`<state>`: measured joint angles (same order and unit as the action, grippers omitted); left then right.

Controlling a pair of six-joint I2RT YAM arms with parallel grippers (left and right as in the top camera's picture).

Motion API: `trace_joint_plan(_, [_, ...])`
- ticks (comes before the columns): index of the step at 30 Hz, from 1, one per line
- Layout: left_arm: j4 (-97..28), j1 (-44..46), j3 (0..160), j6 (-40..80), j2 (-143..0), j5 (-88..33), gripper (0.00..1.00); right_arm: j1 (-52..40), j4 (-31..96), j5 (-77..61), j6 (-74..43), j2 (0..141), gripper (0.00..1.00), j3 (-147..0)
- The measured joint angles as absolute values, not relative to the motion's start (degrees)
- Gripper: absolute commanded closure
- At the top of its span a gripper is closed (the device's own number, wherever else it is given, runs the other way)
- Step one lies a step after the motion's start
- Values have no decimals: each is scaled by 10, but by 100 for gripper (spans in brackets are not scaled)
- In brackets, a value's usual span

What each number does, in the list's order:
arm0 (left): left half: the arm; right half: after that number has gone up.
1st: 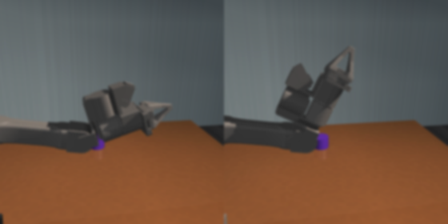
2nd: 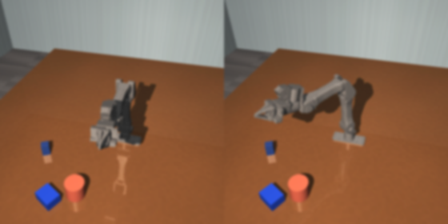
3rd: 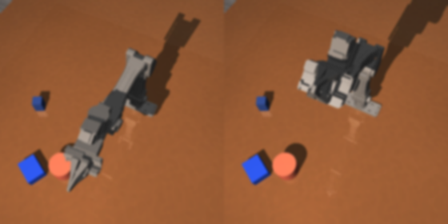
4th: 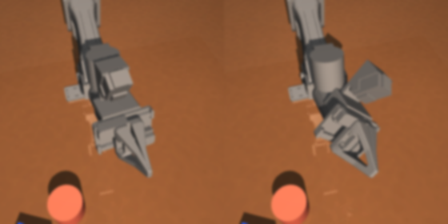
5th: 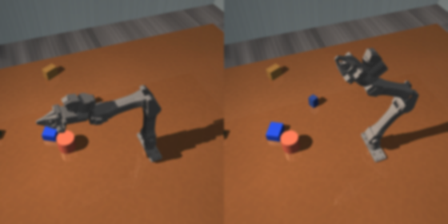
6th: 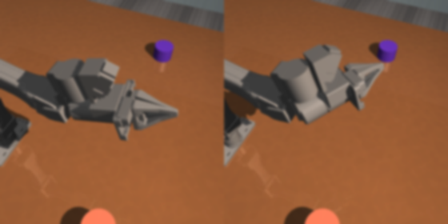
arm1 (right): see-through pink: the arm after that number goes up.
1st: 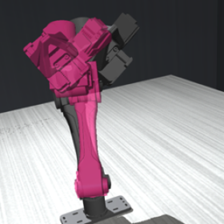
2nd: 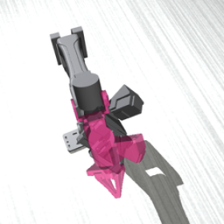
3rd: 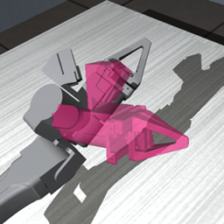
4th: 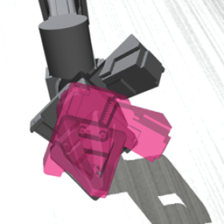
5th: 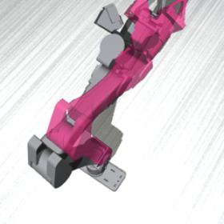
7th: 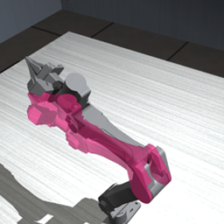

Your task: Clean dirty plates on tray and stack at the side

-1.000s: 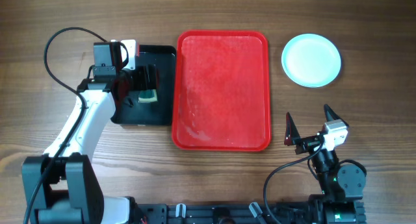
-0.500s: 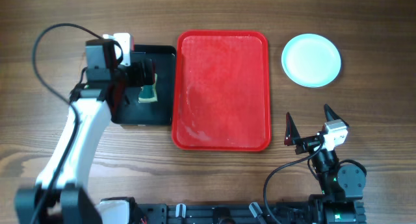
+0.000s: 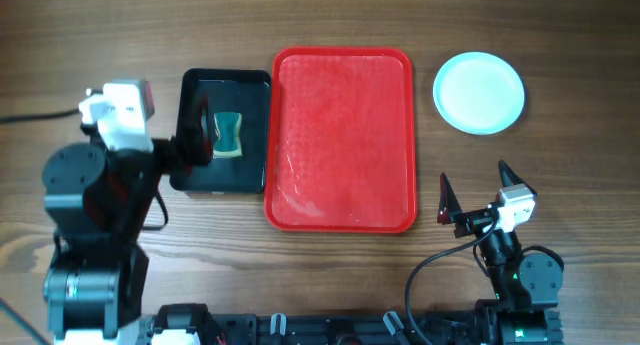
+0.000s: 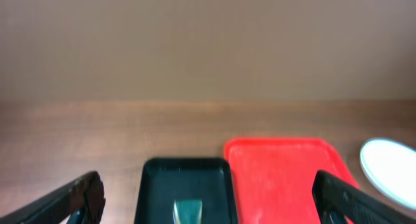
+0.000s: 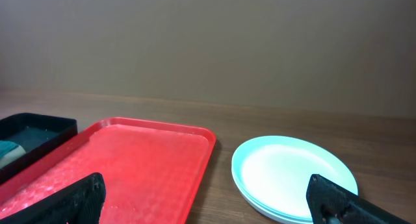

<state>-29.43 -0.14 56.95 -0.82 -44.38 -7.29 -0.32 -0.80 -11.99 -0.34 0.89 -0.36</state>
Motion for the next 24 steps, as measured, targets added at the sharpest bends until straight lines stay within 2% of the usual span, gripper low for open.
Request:
trace_joint_plan(5, [-410, -1, 566, -8, -338, -73, 0, -3, -8, -120, -4, 8, 0, -4])
trace_joint_plan(11, [-489, -1, 565, -8, -203, -73, 0, -3, -8, -120, -4, 8, 0, -4])
trace_joint_plan(24, [-560, 15, 559, -8, -55, -73, 0, -3, -8, -120, -4, 8, 0, -4])
